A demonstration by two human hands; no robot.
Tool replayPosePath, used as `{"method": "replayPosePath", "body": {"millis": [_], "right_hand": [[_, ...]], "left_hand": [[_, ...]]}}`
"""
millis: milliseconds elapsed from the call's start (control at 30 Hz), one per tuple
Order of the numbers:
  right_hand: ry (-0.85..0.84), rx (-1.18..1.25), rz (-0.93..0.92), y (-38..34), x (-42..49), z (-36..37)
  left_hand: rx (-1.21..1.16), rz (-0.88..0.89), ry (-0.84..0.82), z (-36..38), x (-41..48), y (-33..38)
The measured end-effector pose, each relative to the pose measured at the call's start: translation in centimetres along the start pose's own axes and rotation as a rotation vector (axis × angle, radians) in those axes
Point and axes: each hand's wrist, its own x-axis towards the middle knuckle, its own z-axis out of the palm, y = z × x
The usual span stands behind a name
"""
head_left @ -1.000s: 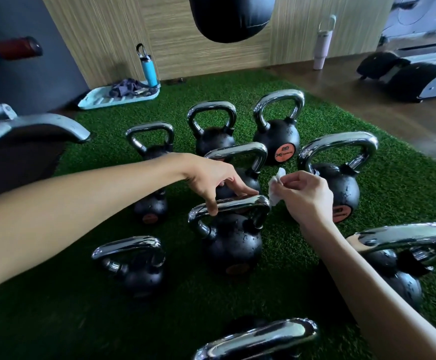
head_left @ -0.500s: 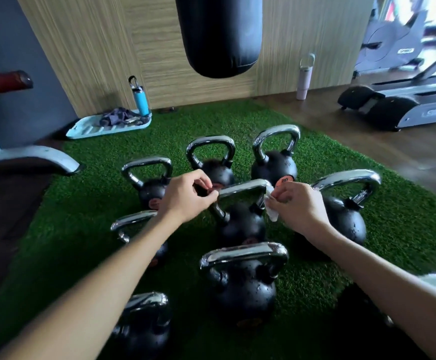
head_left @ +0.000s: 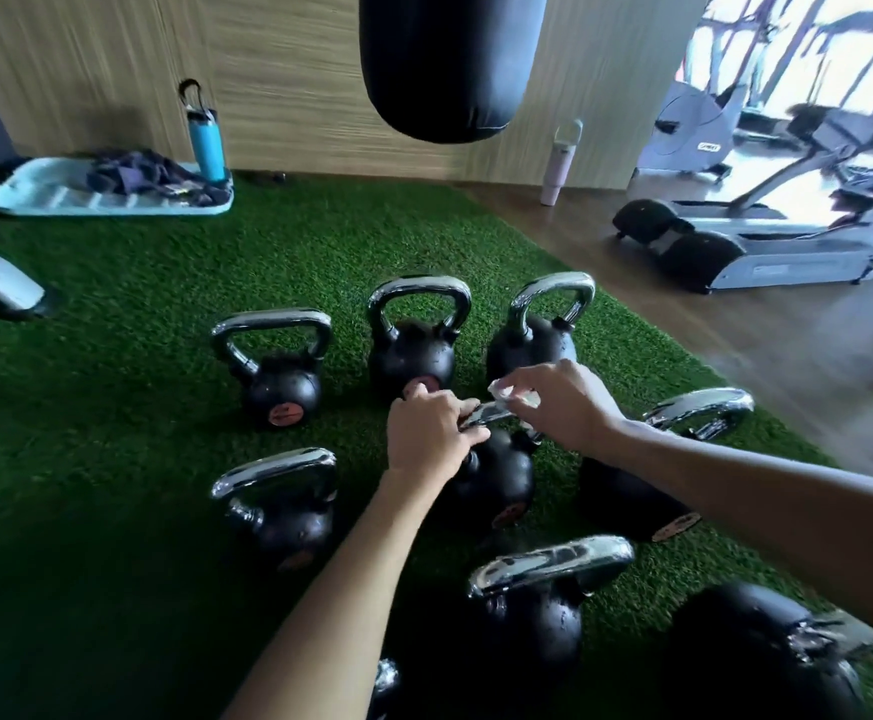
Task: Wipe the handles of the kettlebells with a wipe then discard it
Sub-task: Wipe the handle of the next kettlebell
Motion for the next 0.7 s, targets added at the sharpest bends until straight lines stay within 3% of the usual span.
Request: {"method": "replayPosePath", "body": {"millis": [267, 567, 700], "right_hand": [[-0.202, 0.006, -0.105, -0.8, 3.7, -0.2], [-0.001, 0.174, -0.153, 8.6, 2.7, 0.0], [-0.036, 0.183, -0.331, 7.1, 3.1, 1.5]], "left_hand": [[0.021, -0.033, 0.08, 1.6, -0.4, -0.4], [0.045, -0.038, 0.068, 1.1, -0.3, 0.8], [0.205, -0.045, -0.058, -1.9, 0.4, 3.1]]}}
